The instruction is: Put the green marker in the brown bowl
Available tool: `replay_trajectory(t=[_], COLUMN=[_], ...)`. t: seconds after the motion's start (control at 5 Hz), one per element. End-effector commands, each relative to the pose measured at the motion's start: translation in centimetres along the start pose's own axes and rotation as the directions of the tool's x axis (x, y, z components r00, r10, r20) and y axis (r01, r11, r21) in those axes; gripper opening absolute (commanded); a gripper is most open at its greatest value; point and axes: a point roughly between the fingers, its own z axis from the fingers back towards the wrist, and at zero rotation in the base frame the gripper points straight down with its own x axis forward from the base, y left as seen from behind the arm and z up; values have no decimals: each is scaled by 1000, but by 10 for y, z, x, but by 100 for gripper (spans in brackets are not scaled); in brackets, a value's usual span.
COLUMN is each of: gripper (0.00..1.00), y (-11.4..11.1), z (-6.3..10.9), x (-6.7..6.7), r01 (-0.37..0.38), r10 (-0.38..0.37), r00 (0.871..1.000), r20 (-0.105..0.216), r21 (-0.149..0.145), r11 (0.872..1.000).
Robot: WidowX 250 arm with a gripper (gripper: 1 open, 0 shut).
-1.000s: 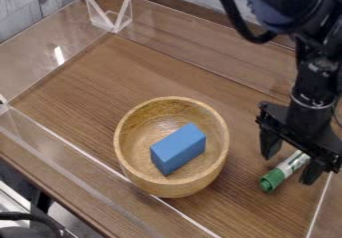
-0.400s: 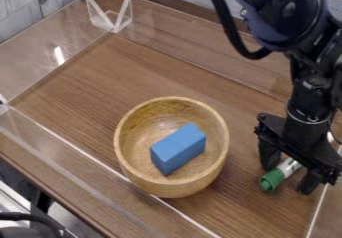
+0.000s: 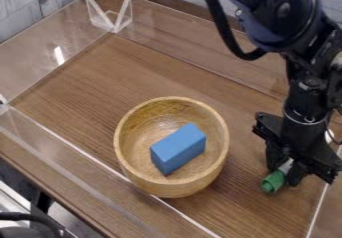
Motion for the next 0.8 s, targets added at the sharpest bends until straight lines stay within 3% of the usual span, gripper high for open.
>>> replay_trajectory(t=[0.0,0.6], gripper=[0,0], y=[-8,-10], z=[8,19], x=[-3,-13], r01=[19,20], r10=[-19,-20], r00=[1000,999], r20=[23,41], r21=[-12,-13], r11=[1000,1000])
